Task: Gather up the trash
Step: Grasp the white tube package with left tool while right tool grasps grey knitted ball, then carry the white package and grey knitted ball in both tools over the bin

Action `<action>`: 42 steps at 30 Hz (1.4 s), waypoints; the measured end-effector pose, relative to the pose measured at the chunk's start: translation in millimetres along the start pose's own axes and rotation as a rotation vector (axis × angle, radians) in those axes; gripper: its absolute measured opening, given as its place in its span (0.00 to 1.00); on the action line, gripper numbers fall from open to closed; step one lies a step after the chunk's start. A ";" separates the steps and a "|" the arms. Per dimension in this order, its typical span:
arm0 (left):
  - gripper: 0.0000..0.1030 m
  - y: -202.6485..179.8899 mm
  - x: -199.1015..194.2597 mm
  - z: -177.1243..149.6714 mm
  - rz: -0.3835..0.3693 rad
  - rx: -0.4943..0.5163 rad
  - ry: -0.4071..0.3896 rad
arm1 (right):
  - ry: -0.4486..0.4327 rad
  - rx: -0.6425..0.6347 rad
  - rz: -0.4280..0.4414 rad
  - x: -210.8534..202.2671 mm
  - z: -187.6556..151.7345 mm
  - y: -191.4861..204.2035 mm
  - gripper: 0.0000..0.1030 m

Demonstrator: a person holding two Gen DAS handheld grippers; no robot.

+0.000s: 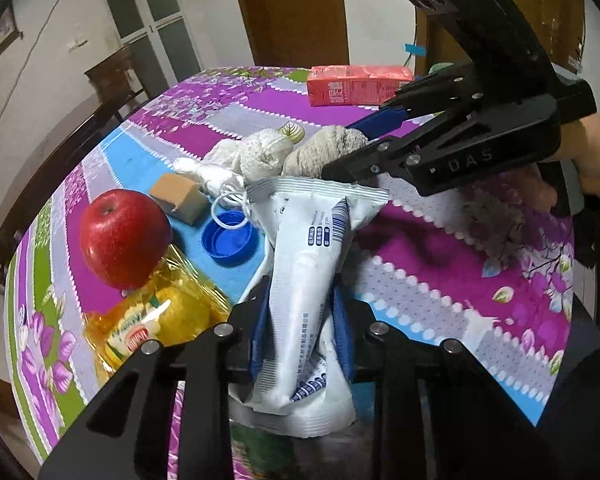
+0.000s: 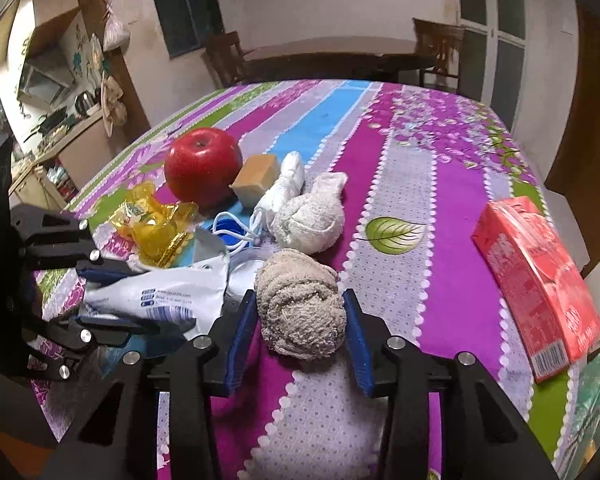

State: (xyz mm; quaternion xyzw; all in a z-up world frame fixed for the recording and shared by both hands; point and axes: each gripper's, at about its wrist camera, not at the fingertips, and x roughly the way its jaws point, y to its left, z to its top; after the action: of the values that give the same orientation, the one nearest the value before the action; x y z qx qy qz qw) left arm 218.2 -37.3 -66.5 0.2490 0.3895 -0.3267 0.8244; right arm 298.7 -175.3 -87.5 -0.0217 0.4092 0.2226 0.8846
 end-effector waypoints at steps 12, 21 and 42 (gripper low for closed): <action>0.25 -6.9 -52.9 -10.3 0.176 -0.274 -0.170 | -0.223 0.049 -0.084 -75.4 -34.5 14.2 0.42; 0.25 -39.1 -82.0 -16.5 0.287 -0.490 -0.340 | -0.369 0.050 -0.175 -133.8 -66.7 34.8 0.43; 0.25 -88.4 -86.2 7.9 0.331 -0.524 -0.462 | -0.460 0.053 -0.263 -198.8 -99.7 37.3 0.43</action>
State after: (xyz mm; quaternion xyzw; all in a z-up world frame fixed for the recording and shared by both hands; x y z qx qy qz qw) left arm 115.6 -71.4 -6.3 0.0092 0.2182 -0.1259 0.9677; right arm 99.6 -238.5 -2.4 -0.0003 0.1969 0.0939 0.9759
